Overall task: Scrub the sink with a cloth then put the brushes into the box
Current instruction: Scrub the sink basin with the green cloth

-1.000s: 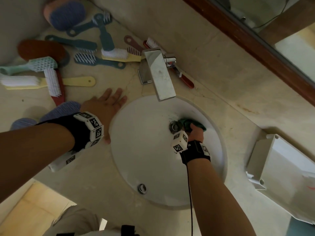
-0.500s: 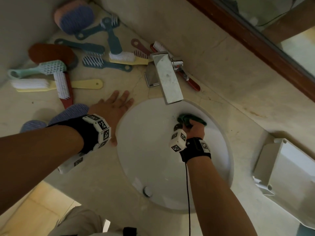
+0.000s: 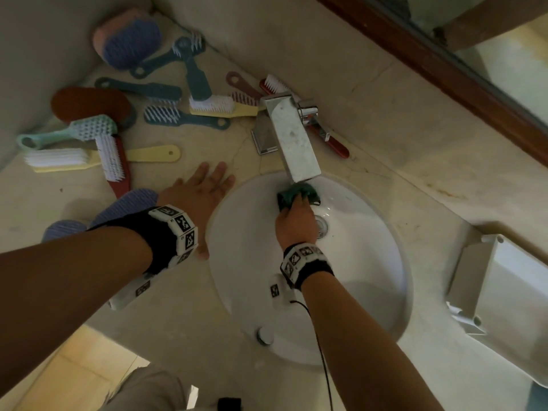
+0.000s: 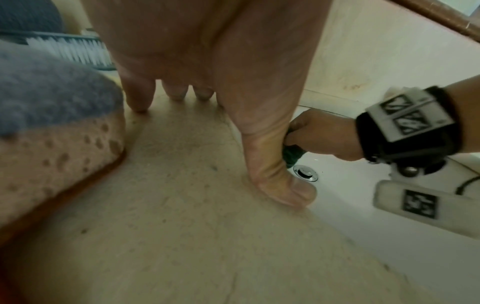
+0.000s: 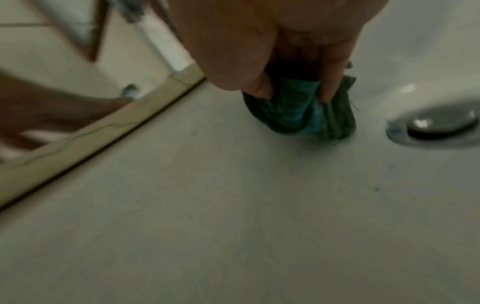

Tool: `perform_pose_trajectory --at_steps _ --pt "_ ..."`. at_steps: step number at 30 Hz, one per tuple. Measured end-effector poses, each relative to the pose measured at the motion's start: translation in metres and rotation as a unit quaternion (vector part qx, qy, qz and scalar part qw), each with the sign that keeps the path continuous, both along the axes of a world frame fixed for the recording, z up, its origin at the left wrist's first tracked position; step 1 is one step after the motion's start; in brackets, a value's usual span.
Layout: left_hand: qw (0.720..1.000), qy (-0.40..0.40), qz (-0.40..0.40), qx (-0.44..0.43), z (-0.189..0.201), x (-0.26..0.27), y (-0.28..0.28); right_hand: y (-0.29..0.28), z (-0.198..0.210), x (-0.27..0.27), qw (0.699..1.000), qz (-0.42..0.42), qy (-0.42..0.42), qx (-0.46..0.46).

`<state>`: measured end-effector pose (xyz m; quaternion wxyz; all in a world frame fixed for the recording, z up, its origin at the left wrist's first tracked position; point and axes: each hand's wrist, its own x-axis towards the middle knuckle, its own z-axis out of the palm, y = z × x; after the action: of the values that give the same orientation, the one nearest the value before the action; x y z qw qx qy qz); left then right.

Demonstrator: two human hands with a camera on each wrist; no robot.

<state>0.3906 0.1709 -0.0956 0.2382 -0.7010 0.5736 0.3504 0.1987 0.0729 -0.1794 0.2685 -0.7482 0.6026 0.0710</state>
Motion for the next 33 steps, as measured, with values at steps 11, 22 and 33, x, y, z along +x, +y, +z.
perform_pose_trajectory --at_steps 11,22,33 --pt "1.000 0.008 0.009 -0.018 -0.007 0.002 -0.001 0.050 -0.038 0.011 0.933 0.320 0.109 0.123" --pt "1.000 0.009 0.004 -0.011 -0.002 0.002 -0.002 -0.009 -0.047 -0.028 0.958 0.190 0.173 0.126" --pt "1.000 0.000 0.002 -0.007 -0.001 0.002 -0.001 -0.007 -0.023 -0.015 0.995 0.047 -0.087 -0.008"
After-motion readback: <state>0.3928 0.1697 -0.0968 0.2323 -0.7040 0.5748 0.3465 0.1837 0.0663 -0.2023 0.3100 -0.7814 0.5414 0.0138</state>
